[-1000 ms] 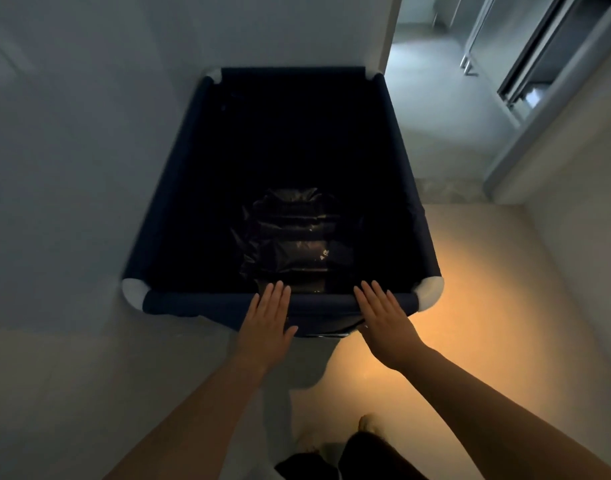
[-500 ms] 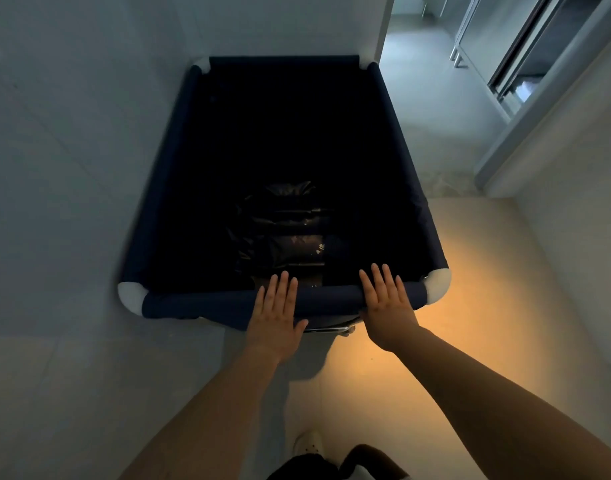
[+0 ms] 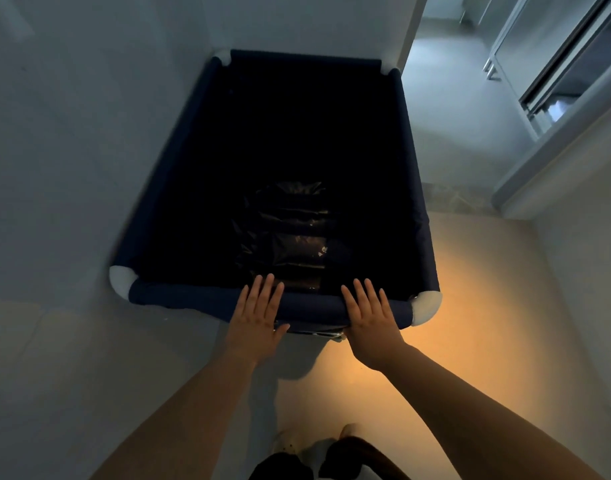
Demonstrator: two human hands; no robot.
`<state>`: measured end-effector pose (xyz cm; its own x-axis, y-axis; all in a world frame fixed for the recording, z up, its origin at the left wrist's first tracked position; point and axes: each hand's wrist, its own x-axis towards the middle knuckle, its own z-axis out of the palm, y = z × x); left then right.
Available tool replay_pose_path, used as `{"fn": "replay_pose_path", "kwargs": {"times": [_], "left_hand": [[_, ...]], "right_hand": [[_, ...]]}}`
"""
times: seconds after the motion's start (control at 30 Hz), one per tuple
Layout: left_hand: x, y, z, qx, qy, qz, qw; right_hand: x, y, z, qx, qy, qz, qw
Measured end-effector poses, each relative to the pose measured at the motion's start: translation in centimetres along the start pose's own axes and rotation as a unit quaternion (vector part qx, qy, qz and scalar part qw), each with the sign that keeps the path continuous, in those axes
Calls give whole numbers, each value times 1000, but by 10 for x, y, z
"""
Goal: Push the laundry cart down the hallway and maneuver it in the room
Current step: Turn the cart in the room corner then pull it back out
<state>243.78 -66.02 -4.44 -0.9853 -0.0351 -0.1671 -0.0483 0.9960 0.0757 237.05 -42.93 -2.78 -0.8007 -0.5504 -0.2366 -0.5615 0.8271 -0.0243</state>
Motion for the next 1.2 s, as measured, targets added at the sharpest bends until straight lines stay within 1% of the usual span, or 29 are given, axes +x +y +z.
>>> {"fn": "replay_pose_path", "kwargs": {"times": [0.1,0.17,0.33,0.6,0.73,0.83,0.9,1.07,1.2], "left_hand": [[-2,5,-8,-29,32,6,999],[-1,6,-7,-13,40,6,999],[-1,4,1,4,-6,-5,1000],[0,-3,4,1,9,18,1000],[-2,0,-5,-10,13,20,1000],[0,-1,-2,15,3,17,1000],[0,-3,2,36,-7,12,999],[-1,-5,-1,24,-10,16,1000],[0,-3,-1,25,-23,3,999]], "right_hand": [[0,6,-3,2,-9,-37,999],[-1,7,-4,7,3,-49,999],[-3,8,-1,3,29,-59,998],[-2,15,6,0,57,-75,996],[0,16,4,27,40,-71,996],[5,22,3,49,28,-77,995],[6,23,5,49,31,-76,995],[6,18,9,43,37,-73,996],[7,19,9,44,39,-72,996]]}}
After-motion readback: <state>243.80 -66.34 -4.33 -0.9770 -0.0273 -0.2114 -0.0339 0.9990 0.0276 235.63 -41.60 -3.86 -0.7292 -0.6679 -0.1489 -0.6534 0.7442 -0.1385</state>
